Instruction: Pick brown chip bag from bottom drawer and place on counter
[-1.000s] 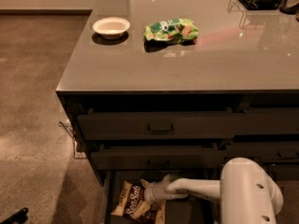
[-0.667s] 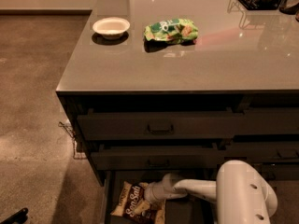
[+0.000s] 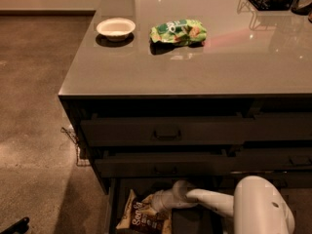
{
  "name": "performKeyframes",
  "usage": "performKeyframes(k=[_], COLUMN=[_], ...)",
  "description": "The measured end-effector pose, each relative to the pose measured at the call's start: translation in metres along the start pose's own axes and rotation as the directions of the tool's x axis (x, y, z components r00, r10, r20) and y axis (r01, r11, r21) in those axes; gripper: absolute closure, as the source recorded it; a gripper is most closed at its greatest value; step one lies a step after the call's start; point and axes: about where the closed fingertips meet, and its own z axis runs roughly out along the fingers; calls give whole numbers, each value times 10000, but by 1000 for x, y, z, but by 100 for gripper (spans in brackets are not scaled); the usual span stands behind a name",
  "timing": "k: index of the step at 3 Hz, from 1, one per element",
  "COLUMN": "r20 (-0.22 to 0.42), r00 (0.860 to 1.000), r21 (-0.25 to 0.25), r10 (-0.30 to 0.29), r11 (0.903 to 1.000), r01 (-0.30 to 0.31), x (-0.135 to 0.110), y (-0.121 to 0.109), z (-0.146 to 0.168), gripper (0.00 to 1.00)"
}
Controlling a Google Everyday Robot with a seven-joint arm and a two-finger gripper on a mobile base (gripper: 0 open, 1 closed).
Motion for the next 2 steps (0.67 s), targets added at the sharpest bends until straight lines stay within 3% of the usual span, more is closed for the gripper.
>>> performKeyframes(k=[1,2], r20=[1281,2497], r00=[9899,9525], r21=[52,784], r10=[-607,-1742], r11=[9982,9841], r01=[605,1594], x=[-29,-61], y=[4,7], z=[-35,-99], gripper=[96,100])
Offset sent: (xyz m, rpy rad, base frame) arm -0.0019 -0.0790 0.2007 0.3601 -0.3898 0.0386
